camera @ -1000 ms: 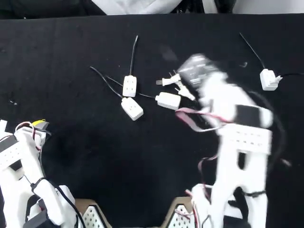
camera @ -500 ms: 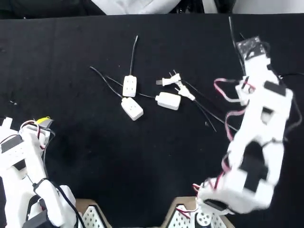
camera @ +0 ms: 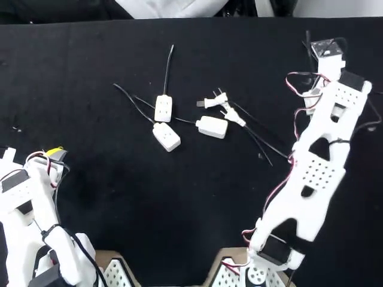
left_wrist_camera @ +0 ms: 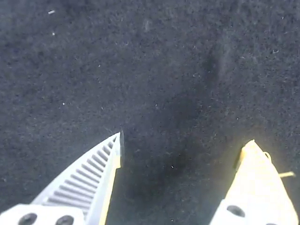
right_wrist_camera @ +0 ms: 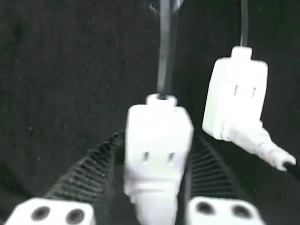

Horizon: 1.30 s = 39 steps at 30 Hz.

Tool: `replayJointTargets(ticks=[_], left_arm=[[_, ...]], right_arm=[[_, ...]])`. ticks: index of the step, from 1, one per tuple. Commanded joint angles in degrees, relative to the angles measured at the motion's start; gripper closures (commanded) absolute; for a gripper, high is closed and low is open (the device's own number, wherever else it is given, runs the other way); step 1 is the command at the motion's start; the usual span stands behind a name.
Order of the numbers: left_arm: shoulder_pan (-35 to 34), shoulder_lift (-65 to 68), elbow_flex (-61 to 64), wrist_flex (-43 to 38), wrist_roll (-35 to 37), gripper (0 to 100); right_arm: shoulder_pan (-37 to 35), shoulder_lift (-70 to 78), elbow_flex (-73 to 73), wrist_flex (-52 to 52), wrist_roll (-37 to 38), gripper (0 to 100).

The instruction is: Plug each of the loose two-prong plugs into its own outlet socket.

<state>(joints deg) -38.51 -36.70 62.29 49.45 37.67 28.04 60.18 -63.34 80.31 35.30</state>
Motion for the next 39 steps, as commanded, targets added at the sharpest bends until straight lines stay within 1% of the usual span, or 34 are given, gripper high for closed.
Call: replayJointTargets(ticks=[1, 3, 8, 13, 20, 23, 27, 32, 37, 39], left_arm=[[0.5, 0.0, -0.6, -0.8, 0.5, 61], [0.5, 0.0, -0.6, -0.8, 0.5, 61], [0.6, 0.0, -0.6, -0.8, 0.5, 61], [0.6, 0.0, -0.6, -0.8, 0.5, 61], [0.6, 0.0, -0.2, -1.0, 0.5, 61], [0.6, 0.0, 0.1, -1.9, 0.5, 61], [0.6, -0.4, 2.0, -4.7, 0.5, 61], [0.6, -0.5, 2.8, -6.3, 0.5, 61], [0.7, -0.5, 2.8, -6.2, 0.6, 61], [0.7, -0.5, 2.8, -6.2, 0.6, 61]], right_arm=[[0.6, 4.9, -23.9, 7.3, -0.4, 69.0], [0.5, 8.0, -32.8, 9.6, -0.4, 69.4], [-0.4, 4.5, -31.1, 9.5, -0.4, 69.4], [-2.2, 0.6, -32.3, 9.6, -3.2, 69.4], [-6.2, -7.1, -32.3, 13.4, -3.2, 69.4], [-8.6, -11.2, -32.2, 13.6, -3.2, 69.4], [-13.2, -15.5, -32.2, 16.8, -3.2, 69.4], [-19.2, -17.1, -31.8, 20.6, -3.3, 69.4], [-21.8, -17.1, -31.7, 20.9, -10.3, 69.5], [-22.9, -17.3, -30.9, 21.0, -11.9, 69.5]])
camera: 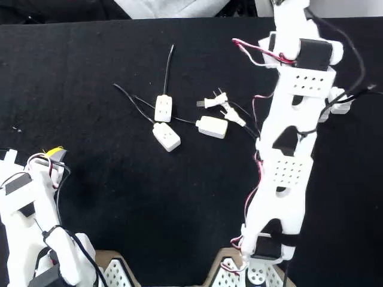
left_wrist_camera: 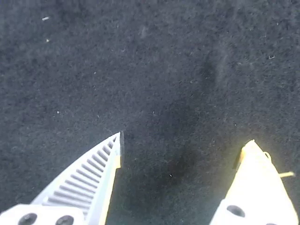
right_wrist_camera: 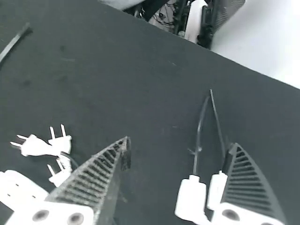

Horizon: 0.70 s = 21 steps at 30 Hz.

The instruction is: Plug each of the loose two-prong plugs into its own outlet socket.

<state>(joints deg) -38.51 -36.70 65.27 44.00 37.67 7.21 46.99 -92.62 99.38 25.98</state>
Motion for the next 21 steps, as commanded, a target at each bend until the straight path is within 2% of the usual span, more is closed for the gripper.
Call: replayJointTargets(ticks=[1, 6, 13, 16, 21], left_arm=[[1.1, -0.5, -0.2, -0.7, 0.6, 61], [4.9, -0.4, -0.1, -0.6, 0.6, 61], [5.4, -0.3, -0.1, -0.6, 0.5, 61], [5.2, -0.3, -0.1, -0.6, 0.5, 61], [5.2, -0.2, -0.1, -0.6, -0.2, 61]], right_arm=[[-2.6, -4.4, -0.3, 1.9, -2.9, 69.5], [-6.5, -10.8, 13.3, 2.0, -6.0, 69.5], [-18.0, -27.6, 47.5, 0.9, -6.2, 69.5], [-23.6, -30.3, 60.5, -4.0, -6.3, 69.5], [-31.2, -30.5, 79.0, -17.8, -6.8, 69.5]])
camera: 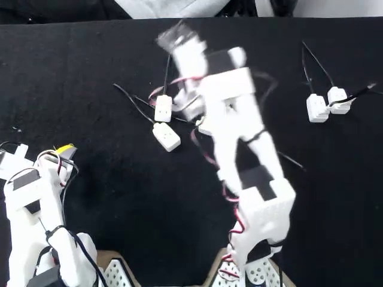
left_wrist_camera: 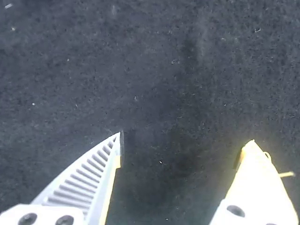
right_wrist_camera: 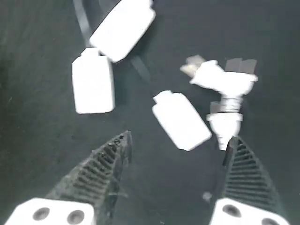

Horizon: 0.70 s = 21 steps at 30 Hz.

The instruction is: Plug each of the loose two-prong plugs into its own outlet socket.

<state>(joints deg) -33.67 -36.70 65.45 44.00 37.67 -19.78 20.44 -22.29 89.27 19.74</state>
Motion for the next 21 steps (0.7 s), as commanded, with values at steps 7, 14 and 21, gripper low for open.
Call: replayJointTargets(ticks=[7, 14, 21], left_arm=[[0.6, -0.1, -0.3, -0.5, -2.9, 61], [0.7, -0.1, -0.3, -0.5, -3.0, 61], [0.7, -0.1, -0.3, -0.5, -3.0, 61]], right_arm=[[-6.1, -4.0, 21.1, -23.1, -0.1, 69.5], [-9.0, -3.9, 24.1, -25.4, -0.5, 69.5], [-10.5, -1.3, 25.6, -30.9, -0.5, 69.5]])
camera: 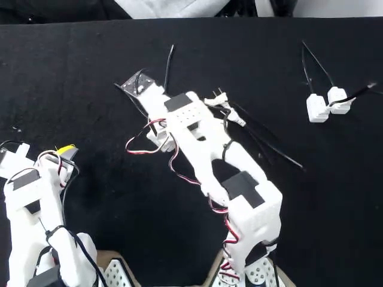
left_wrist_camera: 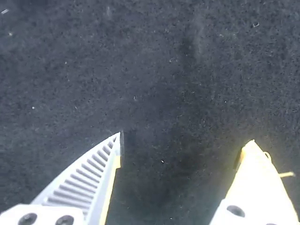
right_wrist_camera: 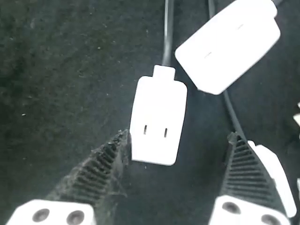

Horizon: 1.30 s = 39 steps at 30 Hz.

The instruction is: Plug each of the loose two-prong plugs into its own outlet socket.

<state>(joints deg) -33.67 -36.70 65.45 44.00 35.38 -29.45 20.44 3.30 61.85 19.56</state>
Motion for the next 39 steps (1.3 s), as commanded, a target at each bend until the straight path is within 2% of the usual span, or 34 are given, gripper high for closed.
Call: replayJointTargets(ticks=[1, 6, 8, 10, 12, 15, 20, 26, 30, 35, 39], left_arm=[[0.7, -0.1, -0.3, -0.5, -0.7, 61], [0.7, -0.5, 0.6, -0.6, -0.7, 61], [0.7, -0.5, 0.5, -0.6, -0.7, 61], [0.7, -0.5, 0.5, -0.6, -0.7, 61], [0.7, -0.5, 0.5, -0.7, -0.7, 61], [0.7, -0.5, 0.5, -0.8, -0.7, 61], [0.7, -0.5, 0.5, -0.8, -0.7, 61], [0.7, -0.5, 0.5, -1.0, -0.7, 61], [0.7, -0.5, 0.5, -0.9, -0.8, 61], [0.7, -0.5, 0.5, -1.0, -0.8, 61], [0.7, -0.5, 0.5, -1.1, -0.8, 61]], right_arm=[[-0.6, 0.0, 0.2, -4.7, -0.4, 69.5], [-0.4, 6.8, -1.3, -4.9, -0.4, 72.3], [-0.4, 7.0, -1.7, -3.6, -0.4, 83.2], [-0.4, 5.7, -1.6, -3.3, -0.4, 98.3], [-0.6, 3.2, -0.3, -1.7, -0.7, 95.9], [-0.9, -2.6, 2.9, -0.1, -2.7, 98.8], [-4.0, -17.5, 17.5, 0.7, -2.6, 98.8], [-12.5, -37.1, 42.0, -9.5, -3.1, 98.8], [-15.1, -47.3, 54.7, -16.2, -3.2, 98.8], [-15.4, -56.0, 63.1, -16.8, -2.6, 98.7], [-15.5, -57.6, 65.4, -16.8, -2.6, 98.2]])
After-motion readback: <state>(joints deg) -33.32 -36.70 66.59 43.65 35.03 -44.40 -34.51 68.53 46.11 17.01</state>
